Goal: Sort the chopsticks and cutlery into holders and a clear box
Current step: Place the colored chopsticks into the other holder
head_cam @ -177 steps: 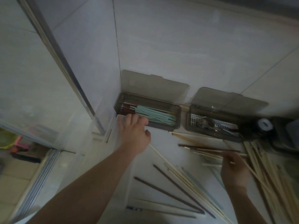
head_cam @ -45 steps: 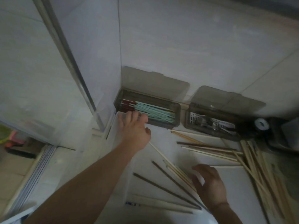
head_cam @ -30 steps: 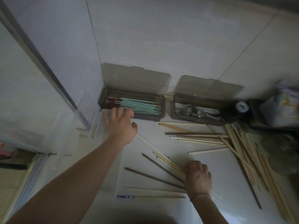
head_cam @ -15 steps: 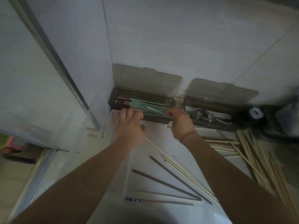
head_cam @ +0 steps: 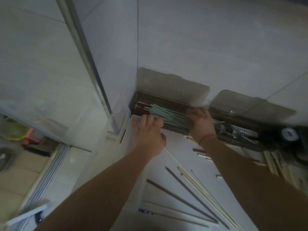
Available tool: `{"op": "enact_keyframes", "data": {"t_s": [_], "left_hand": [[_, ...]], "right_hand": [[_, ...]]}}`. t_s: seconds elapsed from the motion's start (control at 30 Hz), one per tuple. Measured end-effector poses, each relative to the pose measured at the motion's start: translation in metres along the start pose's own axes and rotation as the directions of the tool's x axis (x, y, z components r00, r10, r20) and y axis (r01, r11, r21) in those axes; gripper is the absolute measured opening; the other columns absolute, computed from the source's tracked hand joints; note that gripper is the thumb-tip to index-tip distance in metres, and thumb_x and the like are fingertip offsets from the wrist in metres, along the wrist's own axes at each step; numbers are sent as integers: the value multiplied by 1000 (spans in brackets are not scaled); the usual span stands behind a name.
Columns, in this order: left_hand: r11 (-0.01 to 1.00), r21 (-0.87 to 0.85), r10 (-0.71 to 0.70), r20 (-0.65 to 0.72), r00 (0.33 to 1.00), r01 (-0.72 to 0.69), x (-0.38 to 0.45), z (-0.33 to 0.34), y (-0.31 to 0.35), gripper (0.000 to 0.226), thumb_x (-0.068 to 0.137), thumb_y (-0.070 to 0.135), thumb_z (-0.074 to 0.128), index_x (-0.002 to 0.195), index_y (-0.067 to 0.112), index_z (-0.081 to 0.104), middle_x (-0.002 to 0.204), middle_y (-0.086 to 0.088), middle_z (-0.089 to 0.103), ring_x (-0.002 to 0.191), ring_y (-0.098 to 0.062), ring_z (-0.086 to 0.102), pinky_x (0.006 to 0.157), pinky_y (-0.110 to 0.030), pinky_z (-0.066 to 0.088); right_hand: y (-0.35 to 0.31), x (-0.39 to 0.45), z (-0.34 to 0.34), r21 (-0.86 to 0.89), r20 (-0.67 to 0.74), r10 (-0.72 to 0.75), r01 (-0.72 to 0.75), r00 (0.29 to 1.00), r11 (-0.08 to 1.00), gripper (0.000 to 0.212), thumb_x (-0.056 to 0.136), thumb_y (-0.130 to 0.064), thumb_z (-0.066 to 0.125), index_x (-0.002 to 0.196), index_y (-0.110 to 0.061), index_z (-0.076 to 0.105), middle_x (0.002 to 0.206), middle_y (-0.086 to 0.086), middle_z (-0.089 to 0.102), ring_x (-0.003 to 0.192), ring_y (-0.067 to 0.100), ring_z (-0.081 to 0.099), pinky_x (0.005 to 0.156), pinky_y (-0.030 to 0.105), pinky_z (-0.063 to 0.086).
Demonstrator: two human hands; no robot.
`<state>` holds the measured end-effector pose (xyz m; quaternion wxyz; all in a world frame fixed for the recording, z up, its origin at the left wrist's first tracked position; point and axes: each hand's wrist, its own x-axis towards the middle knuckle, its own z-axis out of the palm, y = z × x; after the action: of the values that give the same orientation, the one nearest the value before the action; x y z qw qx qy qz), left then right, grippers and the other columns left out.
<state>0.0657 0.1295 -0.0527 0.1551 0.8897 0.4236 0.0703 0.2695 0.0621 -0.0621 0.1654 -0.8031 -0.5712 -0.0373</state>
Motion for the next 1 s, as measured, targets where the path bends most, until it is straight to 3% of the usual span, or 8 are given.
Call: {"op": "enact_keyframes", "data": {"t_s": [0.07, 0.2, 0.43, 0.53, 0.67, 0.73, 0.83, 1.0], "left_hand": [[1000, -8, 0, -6, 1000, 0, 0, 0, 0, 31, 82, 36, 55, 112, 33, 46, 118, 4, 40, 125, -24, 29, 118, -60, 4], [1000, -2, -10, -7, 1000, 10, 1, 2, 0, 30, 81, 37, 56, 109, 35, 46, 116, 5, 40, 124, -23, 29, 118, -59, 3], [1000, -9, 0, -1, 1000, 0, 1, 4, -3, 31, 81, 36, 56, 110, 35, 46, 115, 6, 39, 122, -23, 29, 117, -59, 5], [1000, 2, 4, 0, 1000, -4, 1, 4, -3, 31, 81, 38, 57, 110, 35, 46, 115, 6, 39, 123, -23, 30, 117, -59, 6], [999, 39, 18, 48, 999, -19, 2, 1, -2, 34, 83, 37, 57, 115, 33, 47, 126, 3, 41, 129, -26, 26, 117, -61, 5], [998, 54, 17, 67, 998, -21, 1, -2, -1, 36, 85, 36, 58, 119, 32, 49, 141, 1, 37, 138, -29, 19, 118, -60, 3], [996, 79, 44, 56, 997, -49, -1, -7, 1, 42, 88, 38, 59, 128, 33, 49, 162, -1, 16, 149, -31, 2, 119, -59, 1], [993, 29, 113, -34, 993, -112, -28, -15, 0, 52, 87, 39, 63, 136, 28, 48, 163, -4, 16, 149, -34, 7, 120, -56, 6]], "right_hand": [[-1, -23, -7, -67, -89, -8, 2, 996, 998, 24, 80, -19, 50, 84, -13, 73, 92, 5, 67, 95, 32, 52, 82, 39, 46], [-1, -52, -9, -151, -46, -25, 18, 999, 988, 32, 90, -35, 44, 93, -19, 71, 101, 0, 67, 107, 32, 53, 92, 43, 40], [-3, -45, -5, -209, 150, 63, -31, 987, 977, 49, 90, -38, 29, 109, -18, 68, 124, 2, 62, 126, 40, 45, 105, 58, 31], [-13, -53, -11, -171, 80, 119, -104, 990, 980, 43, 89, -37, 38, 117, -18, 63, 130, 4, 58, 133, 38, 38, 111, 58, 26], [-29, -115, -15, 11, -96, 95, -95, 991, 995, 30, 85, -32, 52, 107, -18, 67, 117, 5, 61, 118, 36, 48, 100, 47, 39], [-31, -163, -12, 56, -66, 19, -15, 998, 998, 23, 85, -32, 56, 101, -20, 66, 112, 4, 62, 111, 36, 51, 94, 44, 42], [-24, -227, -3, 32, -23, -76, 76, 997, 997, 22, 86, -36, 57, 99, -21, 67, 107, 5, 65, 104, 37, 54, 91, 44, 44], [-12, -275, 1, 49, 12, -33, 33, 999, 998, 38, 89, -53, 53, 100, -22, 73, 116, 3, 65, 111, 33, 56, 92, 43, 45]]}}
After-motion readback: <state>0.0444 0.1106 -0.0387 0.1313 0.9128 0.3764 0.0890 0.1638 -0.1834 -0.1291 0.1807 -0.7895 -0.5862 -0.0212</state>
